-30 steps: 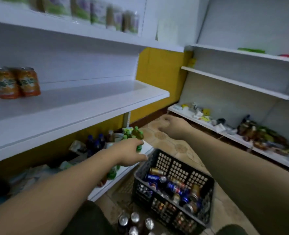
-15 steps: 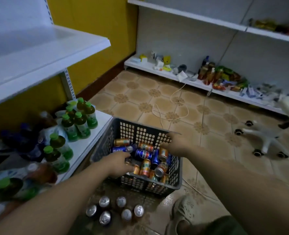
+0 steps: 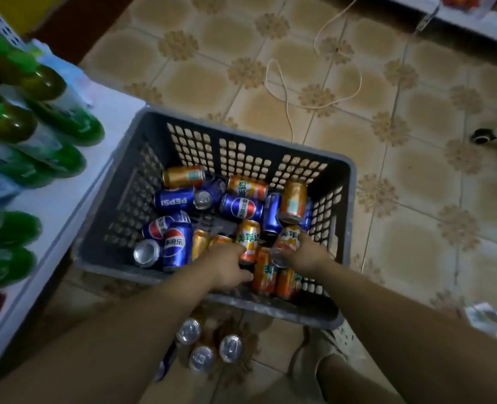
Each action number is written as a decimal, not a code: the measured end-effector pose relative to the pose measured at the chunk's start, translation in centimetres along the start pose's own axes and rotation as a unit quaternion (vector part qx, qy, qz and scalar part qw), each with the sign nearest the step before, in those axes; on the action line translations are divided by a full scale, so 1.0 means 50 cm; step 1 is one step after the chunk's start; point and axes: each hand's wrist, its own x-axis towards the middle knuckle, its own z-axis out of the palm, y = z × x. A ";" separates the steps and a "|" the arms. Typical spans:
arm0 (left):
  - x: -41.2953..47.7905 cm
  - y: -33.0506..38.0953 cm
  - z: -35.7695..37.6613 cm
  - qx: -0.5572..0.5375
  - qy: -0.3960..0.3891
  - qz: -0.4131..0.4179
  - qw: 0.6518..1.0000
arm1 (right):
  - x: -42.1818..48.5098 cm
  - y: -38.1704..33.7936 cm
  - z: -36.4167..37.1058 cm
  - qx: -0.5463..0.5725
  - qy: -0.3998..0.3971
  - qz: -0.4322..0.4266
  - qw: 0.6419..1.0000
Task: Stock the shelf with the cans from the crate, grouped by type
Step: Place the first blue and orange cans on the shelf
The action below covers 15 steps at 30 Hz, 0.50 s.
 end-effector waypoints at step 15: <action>0.010 -0.029 0.006 -0.253 0.027 -0.021 0.967 | 0.008 -0.050 0.077 0.379 0.029 0.049 0.924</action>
